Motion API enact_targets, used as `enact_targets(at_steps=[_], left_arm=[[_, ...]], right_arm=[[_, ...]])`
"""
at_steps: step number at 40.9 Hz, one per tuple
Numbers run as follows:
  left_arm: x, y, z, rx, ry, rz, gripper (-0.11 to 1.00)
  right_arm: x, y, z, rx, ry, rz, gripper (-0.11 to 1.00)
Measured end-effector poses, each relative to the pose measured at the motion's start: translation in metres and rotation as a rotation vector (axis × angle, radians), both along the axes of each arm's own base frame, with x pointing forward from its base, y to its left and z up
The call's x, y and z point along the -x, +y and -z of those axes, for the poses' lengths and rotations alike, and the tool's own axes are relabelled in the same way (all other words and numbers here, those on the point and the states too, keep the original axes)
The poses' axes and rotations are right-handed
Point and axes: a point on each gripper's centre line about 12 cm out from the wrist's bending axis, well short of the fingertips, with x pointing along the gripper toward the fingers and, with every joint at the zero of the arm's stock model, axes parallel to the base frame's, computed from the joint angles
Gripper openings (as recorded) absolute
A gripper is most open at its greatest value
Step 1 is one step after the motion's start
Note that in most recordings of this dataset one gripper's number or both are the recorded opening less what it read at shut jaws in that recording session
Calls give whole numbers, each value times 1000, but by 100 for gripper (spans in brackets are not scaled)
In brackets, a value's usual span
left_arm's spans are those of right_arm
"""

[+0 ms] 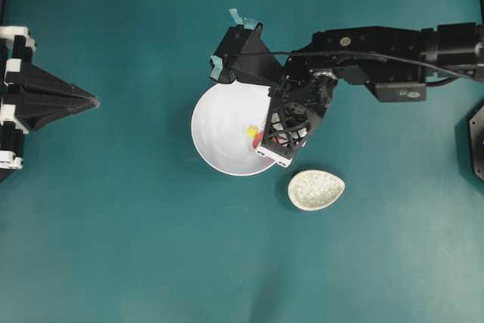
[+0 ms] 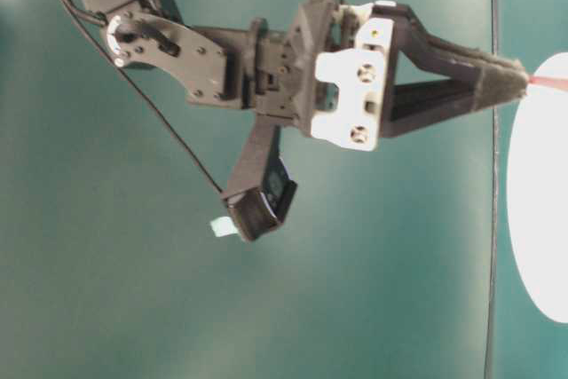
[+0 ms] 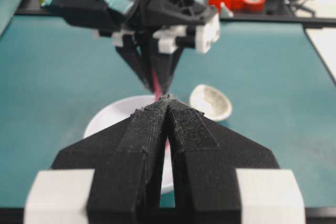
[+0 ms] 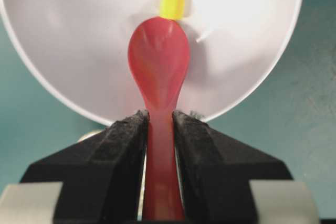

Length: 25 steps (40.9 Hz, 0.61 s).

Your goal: Scoop the yellow hexagonal prism block from the bowl with a spoon using the right arm.

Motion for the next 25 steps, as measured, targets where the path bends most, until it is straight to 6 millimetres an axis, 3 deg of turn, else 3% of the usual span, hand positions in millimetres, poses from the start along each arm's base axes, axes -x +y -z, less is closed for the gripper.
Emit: enact_targets(at_steps=[25], left_arm=[[0, 0, 0, 0, 0, 2, -1]], right_arm=[[-22, -12, 9, 57, -145, -11, 24]])
